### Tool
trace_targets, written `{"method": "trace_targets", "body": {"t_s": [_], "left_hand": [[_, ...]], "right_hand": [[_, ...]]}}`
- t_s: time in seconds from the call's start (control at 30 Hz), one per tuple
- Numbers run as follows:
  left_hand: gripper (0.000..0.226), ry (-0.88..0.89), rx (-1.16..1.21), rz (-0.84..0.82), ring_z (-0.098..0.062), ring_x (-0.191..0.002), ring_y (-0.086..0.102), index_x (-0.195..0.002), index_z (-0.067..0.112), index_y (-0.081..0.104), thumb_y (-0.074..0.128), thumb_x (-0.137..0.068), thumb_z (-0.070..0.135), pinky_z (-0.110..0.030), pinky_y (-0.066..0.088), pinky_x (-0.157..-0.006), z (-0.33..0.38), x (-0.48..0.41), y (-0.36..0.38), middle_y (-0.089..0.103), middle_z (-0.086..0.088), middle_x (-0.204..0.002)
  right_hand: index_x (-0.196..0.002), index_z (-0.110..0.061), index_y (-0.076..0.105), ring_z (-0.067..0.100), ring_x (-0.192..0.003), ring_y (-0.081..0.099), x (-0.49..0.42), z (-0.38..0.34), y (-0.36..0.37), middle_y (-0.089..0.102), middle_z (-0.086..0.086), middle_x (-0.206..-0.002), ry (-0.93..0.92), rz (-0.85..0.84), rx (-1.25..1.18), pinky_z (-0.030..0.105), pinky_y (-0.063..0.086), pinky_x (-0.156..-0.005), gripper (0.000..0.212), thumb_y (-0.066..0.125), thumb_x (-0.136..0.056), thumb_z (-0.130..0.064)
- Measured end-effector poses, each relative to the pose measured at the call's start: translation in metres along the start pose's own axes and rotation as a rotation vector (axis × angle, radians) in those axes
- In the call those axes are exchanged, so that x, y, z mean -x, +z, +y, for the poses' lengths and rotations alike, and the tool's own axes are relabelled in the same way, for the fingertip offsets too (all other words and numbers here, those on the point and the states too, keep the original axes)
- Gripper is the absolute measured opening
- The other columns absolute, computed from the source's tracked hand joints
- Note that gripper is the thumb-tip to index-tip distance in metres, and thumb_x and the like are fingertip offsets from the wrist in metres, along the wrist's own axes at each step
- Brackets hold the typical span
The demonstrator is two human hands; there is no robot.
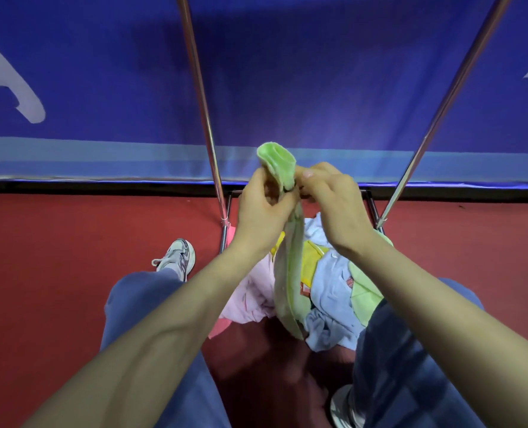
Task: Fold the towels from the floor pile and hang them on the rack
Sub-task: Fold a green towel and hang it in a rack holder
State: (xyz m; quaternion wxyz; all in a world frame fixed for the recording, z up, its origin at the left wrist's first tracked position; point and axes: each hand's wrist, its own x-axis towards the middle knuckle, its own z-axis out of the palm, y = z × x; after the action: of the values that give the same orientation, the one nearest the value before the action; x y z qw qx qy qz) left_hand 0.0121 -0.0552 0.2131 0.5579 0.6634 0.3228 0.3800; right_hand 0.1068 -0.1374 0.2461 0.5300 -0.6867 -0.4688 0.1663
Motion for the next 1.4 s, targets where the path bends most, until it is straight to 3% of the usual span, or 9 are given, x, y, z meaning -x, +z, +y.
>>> {"method": "trace_targets", "body": {"t_s": [0.13,0.33,0.47,0.57,0.67,0.8,0.93,1.13,1.4], "left_hand": [[0.026,-0.056,0.111,-0.066,-0.010,-0.084,0.068,-0.112,-0.003,0.061,0.070,-0.088,-0.004,-0.027,0.058,-0.076,-0.006,-0.021,-0.002,0.071,-0.009,-0.098],[0.017,0.070,-0.040,0.123,-0.018,-0.065,0.059,-0.085,0.013,0.060,0.072,-0.079,0.002,-0.047,0.056,-0.065,-0.015,-0.052,-0.002,0.064,-0.004,-0.074],[0.020,0.126,-0.225,0.052,-0.010,-0.050,0.052,-0.076,0.024,0.057,0.076,-0.076,0.017,-0.031,0.050,-0.055,-0.022,-0.066,0.004,0.060,0.012,-0.063],[0.023,0.099,-0.320,-0.189,-0.017,-0.072,0.068,-0.082,0.021,0.073,0.071,-0.081,0.044,-0.040,0.057,-0.075,-0.022,-0.078,0.007,0.073,0.006,-0.075],[0.025,0.068,-0.188,-0.209,-0.031,-0.084,0.069,-0.089,0.007,0.073,0.065,-0.089,0.030,-0.044,0.057,-0.081,-0.030,-0.089,0.003,0.074,-0.011,-0.086],[0.009,0.120,-0.261,-0.096,-0.014,-0.074,0.065,-0.091,0.015,0.069,0.069,-0.084,0.009,-0.023,0.052,-0.069,-0.065,-0.080,-0.004,0.070,-0.001,-0.085],[0.023,0.243,-0.589,-0.155,-0.009,-0.074,0.056,-0.095,0.015,0.064,0.073,-0.075,0.011,-0.014,0.044,-0.067,-0.095,-0.075,-0.006,0.055,0.007,-0.088],[0.014,0.376,-0.693,-0.174,-0.011,-0.078,0.057,-0.095,0.013,0.058,0.064,-0.082,0.015,-0.040,0.055,-0.068,-0.100,-0.087,0.008,0.052,0.007,-0.090],[0.008,0.318,-0.597,-0.068,-0.014,-0.069,0.062,-0.086,0.014,0.065,0.064,-0.086,0.022,-0.038,0.055,-0.065,-0.101,-0.086,0.015,0.063,0.007,-0.078]], "right_hand": [[-0.089,-0.042,0.072,0.018,-0.094,0.065,-0.016,0.032,0.005,0.069,0.002,-0.101,0.158,0.124,-0.078,0.047,0.050,-0.092,0.026,0.055,-0.080,-0.024],[-0.117,-0.019,0.068,0.016,-0.093,0.058,-0.014,0.072,0.032,0.061,0.002,-0.102,0.020,-0.018,0.264,0.033,0.049,-0.083,0.045,0.049,-0.079,-0.032],[-0.081,-0.020,0.063,0.019,-0.071,0.063,-0.031,0.083,0.056,0.066,-0.005,-0.071,0.136,-0.119,0.122,0.045,0.051,-0.068,0.022,0.053,-0.079,-0.040],[-0.077,-0.010,0.065,0.017,-0.066,0.060,-0.049,0.095,0.057,0.069,0.007,-0.071,0.356,-0.042,-0.296,0.049,0.058,-0.067,0.016,0.059,-0.088,-0.019],[-0.089,0.000,0.063,0.023,-0.069,0.060,-0.061,0.106,0.047,0.063,0.015,-0.078,0.617,-0.037,-0.774,0.037,0.056,-0.072,0.016,0.052,-0.099,-0.006],[-0.118,0.000,0.052,0.045,-0.091,0.042,-0.067,0.120,0.035,0.041,0.033,-0.099,0.744,-0.044,-1.014,0.060,0.042,-0.102,0.033,0.059,-0.090,-0.015],[-0.094,-0.002,0.060,0.046,-0.105,0.059,-0.070,0.128,0.031,0.052,0.036,-0.106,0.722,-0.061,-1.128,0.056,0.043,-0.106,0.008,0.053,-0.089,-0.002],[-0.058,-0.016,0.045,0.016,-0.061,0.052,-0.073,0.135,0.033,0.051,0.003,-0.059,0.663,0.027,-0.936,0.035,0.047,-0.075,0.043,0.050,-0.085,0.017],[-0.071,0.015,0.038,0.026,-0.076,0.041,-0.069,0.146,0.048,0.039,0.016,-0.077,0.608,0.185,-0.678,0.042,0.052,-0.068,0.040,0.063,-0.086,-0.013]]}}
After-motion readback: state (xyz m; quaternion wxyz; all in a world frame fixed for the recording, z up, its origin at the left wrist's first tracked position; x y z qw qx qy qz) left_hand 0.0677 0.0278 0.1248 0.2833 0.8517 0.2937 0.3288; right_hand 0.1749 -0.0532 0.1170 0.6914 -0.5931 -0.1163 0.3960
